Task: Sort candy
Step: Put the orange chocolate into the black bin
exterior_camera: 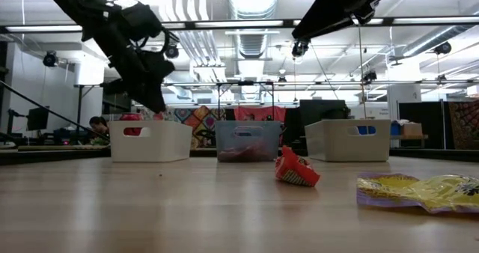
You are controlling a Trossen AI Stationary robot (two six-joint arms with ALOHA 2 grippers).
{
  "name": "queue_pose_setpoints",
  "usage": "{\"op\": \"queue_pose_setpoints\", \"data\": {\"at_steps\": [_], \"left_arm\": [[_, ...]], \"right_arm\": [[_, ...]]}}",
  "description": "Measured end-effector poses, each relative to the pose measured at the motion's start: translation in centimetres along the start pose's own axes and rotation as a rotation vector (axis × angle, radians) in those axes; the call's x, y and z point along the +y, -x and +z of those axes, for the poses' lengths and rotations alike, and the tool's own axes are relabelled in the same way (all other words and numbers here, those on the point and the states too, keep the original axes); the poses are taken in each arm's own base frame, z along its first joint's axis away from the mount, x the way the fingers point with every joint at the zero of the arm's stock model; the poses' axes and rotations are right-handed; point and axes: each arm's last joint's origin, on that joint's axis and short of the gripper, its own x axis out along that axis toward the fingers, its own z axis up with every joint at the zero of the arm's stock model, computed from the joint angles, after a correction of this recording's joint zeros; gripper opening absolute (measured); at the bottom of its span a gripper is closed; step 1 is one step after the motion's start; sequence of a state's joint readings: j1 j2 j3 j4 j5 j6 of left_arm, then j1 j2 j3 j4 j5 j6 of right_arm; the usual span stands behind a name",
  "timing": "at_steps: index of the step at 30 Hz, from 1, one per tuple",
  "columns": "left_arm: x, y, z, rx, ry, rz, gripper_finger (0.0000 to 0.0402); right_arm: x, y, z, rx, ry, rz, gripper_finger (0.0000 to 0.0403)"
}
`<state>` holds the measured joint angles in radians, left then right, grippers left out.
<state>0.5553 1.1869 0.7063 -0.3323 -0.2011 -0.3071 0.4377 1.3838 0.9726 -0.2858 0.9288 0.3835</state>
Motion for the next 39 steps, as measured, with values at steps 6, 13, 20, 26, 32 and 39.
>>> {"op": "queue_pose_setpoints", "data": {"at_steps": [6,13,20,26,32,39], "left_arm": [[-2.4,2.3,-0.5,-0.042,-0.075,-0.127,0.0079],[-5.4,5.5,-1.6,-0.109,-0.176,-0.295,0.0079],[-7.9,7.5,-2.7,-0.186,-0.239,-0.38,0.0079],[-9.2,8.5,-3.1,-0.236,-0.272,-0.46,0.0079],[-9.4,8.4,-3.2,-0.237,-0.276,-0.452,0.0079],[-9.5,8.1,-3.3,-0.225,-0.283,-0.446,0.0079]], "right_arm": [[0.1,-0.5,-0.3,0.124,-0.16,0.178,0.0154],[1.0,-0.7,-0.9,0.418,-0.342,0.553,0.0142],[2.2,0.1,-1.9,0.673,-0.438,0.695,0.0139],[2.9,1.0,-4.1,1.036,-0.55,0.596,0.0139],[4.7,2.2,-5.1,1.319,-0.522,0.454,0.0139],[6.6,3.3,-5.5,1.464,-0.369,0.244,0.0139]]}}
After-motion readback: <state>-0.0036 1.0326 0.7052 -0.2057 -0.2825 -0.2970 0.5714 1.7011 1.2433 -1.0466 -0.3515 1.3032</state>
